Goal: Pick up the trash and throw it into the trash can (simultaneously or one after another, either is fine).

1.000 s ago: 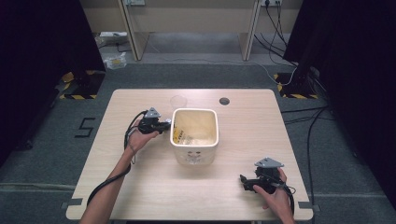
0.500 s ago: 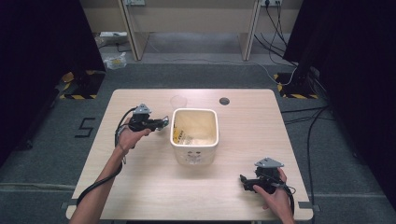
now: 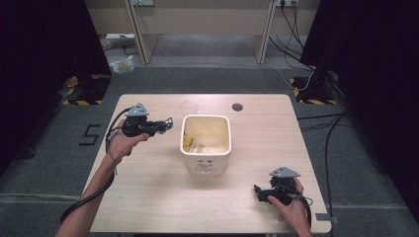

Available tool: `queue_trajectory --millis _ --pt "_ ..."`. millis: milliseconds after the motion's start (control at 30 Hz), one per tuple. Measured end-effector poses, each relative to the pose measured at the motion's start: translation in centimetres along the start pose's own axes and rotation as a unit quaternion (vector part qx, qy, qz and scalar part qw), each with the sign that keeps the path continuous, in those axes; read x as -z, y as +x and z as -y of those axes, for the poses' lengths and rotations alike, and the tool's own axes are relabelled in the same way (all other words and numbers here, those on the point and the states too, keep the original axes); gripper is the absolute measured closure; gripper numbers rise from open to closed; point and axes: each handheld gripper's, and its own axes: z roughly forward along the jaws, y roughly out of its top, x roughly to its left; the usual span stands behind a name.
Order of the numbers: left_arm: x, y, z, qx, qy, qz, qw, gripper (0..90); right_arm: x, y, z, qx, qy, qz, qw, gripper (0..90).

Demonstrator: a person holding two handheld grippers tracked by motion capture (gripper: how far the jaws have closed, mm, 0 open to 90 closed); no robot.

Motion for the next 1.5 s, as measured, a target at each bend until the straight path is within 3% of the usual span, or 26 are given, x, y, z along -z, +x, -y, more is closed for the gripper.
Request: queue_trajectory --millis 200,400,633,800,1100,1133,1500 --pt "1.8 -1.0 -1.6 -0.014 -0.018 -0.012 0.9997 81.6 0.0 0.0 0.0 0.0 0.0 0.0 1.0 0.2" --pt "2.4 -1.5 -3.0 -0.021 -0.027 -0.007 0.9994 81.6 0.0 0.0 0.0 0.0 -0.001 0.0 1.0 0.2" --pt "2.7 -2.9 -5.1 -0.043 -0.038 -0.005 0.9983 81.5 0.0 0.0 0.0 0.0 -0.001 0.0 1.0 0.2" --pt "2.7 -3.8 -6.6 -0.052 -0.044 0.008 0.9976 81.5 0.0 0.0 0.0 0.0 -0.001 0.0 1.0 0.2" --pt "1.4 -5.7 -7.4 -0.057 -0.042 0.044 0.9965 81.4 0.0 0.0 0.0 0.0 -0.001 0.0 1.0 0.2" --pt "1.3 -6.1 -7.6 -0.057 -0.043 0.058 0.9957 81.4 0.0 0.0 0.0 0.0 -0.001 0.0 1.0 0.3" --pt "0.5 -8.5 -8.2 -0.075 -0.036 0.099 0.9916 81.3 0.0 0.0 0.0 0.0 -0.001 0.0 1.0 0.2"
